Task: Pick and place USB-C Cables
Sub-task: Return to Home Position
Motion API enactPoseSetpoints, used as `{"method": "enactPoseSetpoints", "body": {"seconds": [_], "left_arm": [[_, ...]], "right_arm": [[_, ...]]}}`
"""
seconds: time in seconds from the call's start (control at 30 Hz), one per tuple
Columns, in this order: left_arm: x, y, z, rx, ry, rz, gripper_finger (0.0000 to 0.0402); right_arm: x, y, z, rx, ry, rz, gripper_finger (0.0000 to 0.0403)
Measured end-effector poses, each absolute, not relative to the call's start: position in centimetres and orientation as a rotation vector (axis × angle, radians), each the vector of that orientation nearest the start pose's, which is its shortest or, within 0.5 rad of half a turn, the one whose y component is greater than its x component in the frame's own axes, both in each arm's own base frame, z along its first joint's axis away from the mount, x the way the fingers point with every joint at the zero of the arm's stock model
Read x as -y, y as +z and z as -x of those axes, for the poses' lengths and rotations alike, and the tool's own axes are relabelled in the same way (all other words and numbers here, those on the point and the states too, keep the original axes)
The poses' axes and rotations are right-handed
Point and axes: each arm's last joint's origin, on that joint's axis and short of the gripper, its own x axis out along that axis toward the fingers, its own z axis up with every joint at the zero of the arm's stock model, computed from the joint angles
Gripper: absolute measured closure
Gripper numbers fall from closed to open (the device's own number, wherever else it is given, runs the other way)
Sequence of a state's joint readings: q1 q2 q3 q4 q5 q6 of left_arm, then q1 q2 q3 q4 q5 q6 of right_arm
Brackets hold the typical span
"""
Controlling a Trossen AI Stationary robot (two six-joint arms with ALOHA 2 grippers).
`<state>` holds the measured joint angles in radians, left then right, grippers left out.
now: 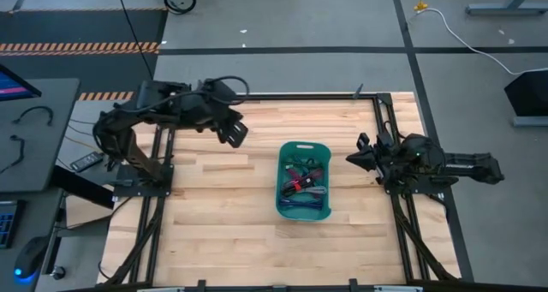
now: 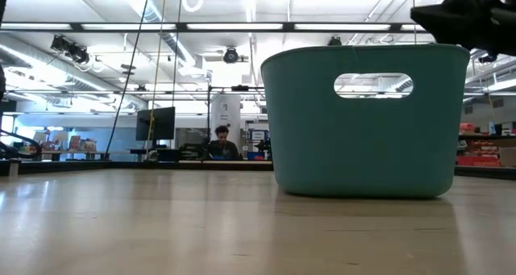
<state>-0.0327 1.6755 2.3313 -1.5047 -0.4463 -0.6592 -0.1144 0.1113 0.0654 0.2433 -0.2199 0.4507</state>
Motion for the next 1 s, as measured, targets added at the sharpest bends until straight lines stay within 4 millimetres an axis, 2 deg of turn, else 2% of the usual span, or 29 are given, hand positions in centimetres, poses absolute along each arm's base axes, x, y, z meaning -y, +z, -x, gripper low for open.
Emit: {"method": "enactPoseSetpoints", "body": {"seconds": [0.13,0.3,0.43,0.77,0.9,1.0], "left_arm": [[-0.4,49.7,-25.0,-0.663,0.677,0.426,0.038],[-0.5,50.5,-23.4,-0.615,0.711,0.435,0.0396],[-0.7,51.2,-22.1,-0.569,0.733,0.435,0.0395],[-0.9,52.3,-19.9,-0.509,0.745,0.428,0.0397],[-1.0,52.9,-17.6,-0.477,0.741,0.394,0.0396],[-1.1,52.5,-15.3,-0.478,0.749,0.386,0.0397]], "right_arm": [[0.4,19.5,-9.1,0.142,0.13,-0.407,0.0402],[0.4,19.1,-9.2,0.098,0.124,-0.388,0.0402],[0.5,18.5,-9.5,0.161,0.12,-0.369,0.0402],[0.8,17.9,-9.7,0.138,0.024,-0.306,0.0402],[0.8,16.9,-9.8,0.044,0.0,-0.309,0.04],[0.9,16.7,-9.8,0.022,-0.015,-0.311,0.0389]]}}
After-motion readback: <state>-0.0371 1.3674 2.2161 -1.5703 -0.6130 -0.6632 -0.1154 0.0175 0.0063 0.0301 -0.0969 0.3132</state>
